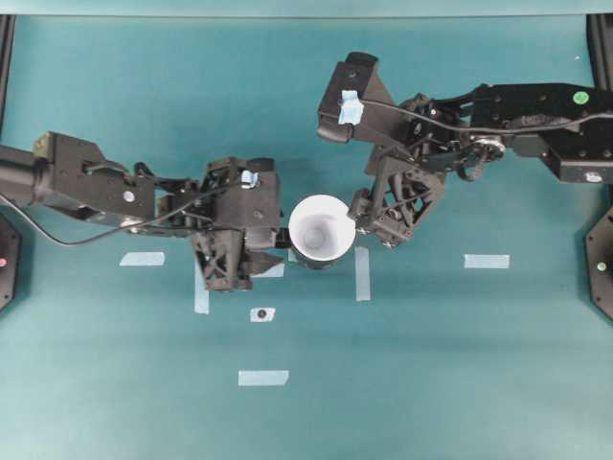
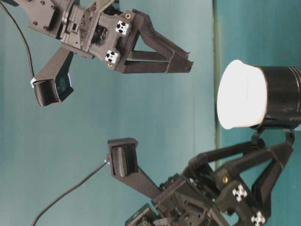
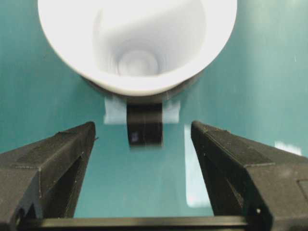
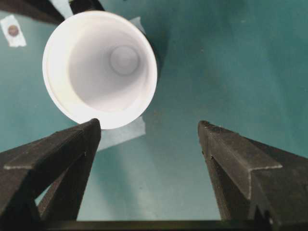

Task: Holding the cup holder with the left arm, the right arm places the cup into the cup holder.
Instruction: 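Lower the holder with cup and open the left gripper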

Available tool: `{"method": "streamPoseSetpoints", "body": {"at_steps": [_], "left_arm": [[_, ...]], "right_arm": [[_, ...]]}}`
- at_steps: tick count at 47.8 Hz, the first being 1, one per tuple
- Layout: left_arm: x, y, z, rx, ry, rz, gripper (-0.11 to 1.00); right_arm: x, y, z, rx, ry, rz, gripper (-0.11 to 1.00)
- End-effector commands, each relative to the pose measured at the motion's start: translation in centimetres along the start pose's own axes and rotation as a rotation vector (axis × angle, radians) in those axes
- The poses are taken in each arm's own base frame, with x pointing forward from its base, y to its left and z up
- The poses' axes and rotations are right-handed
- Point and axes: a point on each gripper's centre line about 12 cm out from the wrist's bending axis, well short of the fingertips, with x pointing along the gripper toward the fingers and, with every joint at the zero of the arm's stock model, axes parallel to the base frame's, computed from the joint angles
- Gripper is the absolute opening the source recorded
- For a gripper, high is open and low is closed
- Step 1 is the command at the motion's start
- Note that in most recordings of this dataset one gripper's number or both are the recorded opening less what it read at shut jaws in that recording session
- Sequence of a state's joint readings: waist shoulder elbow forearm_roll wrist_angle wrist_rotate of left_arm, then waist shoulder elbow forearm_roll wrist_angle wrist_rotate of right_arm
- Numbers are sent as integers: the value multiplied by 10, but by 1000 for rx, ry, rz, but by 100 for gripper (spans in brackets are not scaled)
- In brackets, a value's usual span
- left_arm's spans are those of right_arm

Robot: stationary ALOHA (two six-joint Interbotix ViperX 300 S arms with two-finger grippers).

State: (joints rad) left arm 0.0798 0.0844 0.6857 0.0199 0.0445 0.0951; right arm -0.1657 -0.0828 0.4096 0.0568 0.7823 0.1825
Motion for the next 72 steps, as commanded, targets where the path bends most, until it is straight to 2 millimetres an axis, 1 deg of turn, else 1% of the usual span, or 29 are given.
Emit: {"method": "streamPoseSetpoints", "body": {"at_steps": [1,12,20,30,45,54,72], "left_arm": [[-14,2,11,-2,-30,6,86],[-30,4,15,-3,-30,8,85],[-33,4,11,-6,-27,10,85],[-42,5,17,-6,-54,13,85],[-43,5,14,-9,-48,13,85],[-41,4,13,-50,-42,11,85],[-41,5,13,-62,-42,11,85]], "right_arm": [[-27,4,6,3,-73,19,88],[-34,5,6,-2,-83,23,88],[-36,5,6,-1,-87,25,88],[-35,5,5,-1,-84,23,88],[-35,4,5,-1,-83,23,88],[-33,3,3,3,-77,21,88],[-33,4,3,0,-80,22,88]]}}
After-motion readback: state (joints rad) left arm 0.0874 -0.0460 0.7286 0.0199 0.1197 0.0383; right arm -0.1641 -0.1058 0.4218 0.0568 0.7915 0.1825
